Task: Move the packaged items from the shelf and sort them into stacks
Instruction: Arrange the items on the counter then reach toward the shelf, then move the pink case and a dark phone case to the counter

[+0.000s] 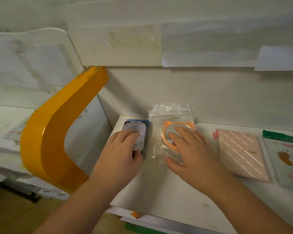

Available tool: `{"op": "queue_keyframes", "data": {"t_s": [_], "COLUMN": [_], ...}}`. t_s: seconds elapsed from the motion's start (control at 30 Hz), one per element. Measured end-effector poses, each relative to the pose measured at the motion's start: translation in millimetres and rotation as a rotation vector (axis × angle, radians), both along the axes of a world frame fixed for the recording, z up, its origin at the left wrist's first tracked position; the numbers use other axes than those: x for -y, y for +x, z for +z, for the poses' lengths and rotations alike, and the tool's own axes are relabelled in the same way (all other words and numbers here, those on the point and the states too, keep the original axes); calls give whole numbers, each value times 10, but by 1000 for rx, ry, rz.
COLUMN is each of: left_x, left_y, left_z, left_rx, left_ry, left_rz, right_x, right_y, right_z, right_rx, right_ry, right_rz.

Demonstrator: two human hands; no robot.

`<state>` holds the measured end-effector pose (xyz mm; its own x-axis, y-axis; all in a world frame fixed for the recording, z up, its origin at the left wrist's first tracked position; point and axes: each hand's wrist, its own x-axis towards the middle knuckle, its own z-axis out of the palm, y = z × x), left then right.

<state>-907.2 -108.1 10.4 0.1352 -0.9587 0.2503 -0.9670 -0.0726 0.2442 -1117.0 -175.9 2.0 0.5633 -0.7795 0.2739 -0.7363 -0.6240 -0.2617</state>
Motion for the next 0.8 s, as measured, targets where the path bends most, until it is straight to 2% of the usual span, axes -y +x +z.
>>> {"op": "queue_keyframes", "data": {"t_s": [0.1,0.23,0.37,0.5,0.67,0.73,0.8], "left_x": [-138,-421,-829,-1307,-1856,-2005,-2087], "left_y": [27,97,316,793,1538,1808,2047], "left_z": [121,306,486,585,502,453,387], "left_rx": [69,-37,-25,-69,-114,-90,-71], "left_ry": [-23,-101,-177,-232,-404,-388,-273], "left_rz": [-27,-43,-71,-115,-71,-17,72], "right_x": [-66,-267,-582,-1010,-1583,-1783,-1966], "right_y": [57,244,565,1025,1621,1847,2065], "right_z": [81,235,413,527,530,519,515], "right_rx": [49,77,104,133,146,135,137], "right_ry": [6,-27,-29,-26,12,6,22], "right_rz": [0,7,33,73,114,108,110]}}
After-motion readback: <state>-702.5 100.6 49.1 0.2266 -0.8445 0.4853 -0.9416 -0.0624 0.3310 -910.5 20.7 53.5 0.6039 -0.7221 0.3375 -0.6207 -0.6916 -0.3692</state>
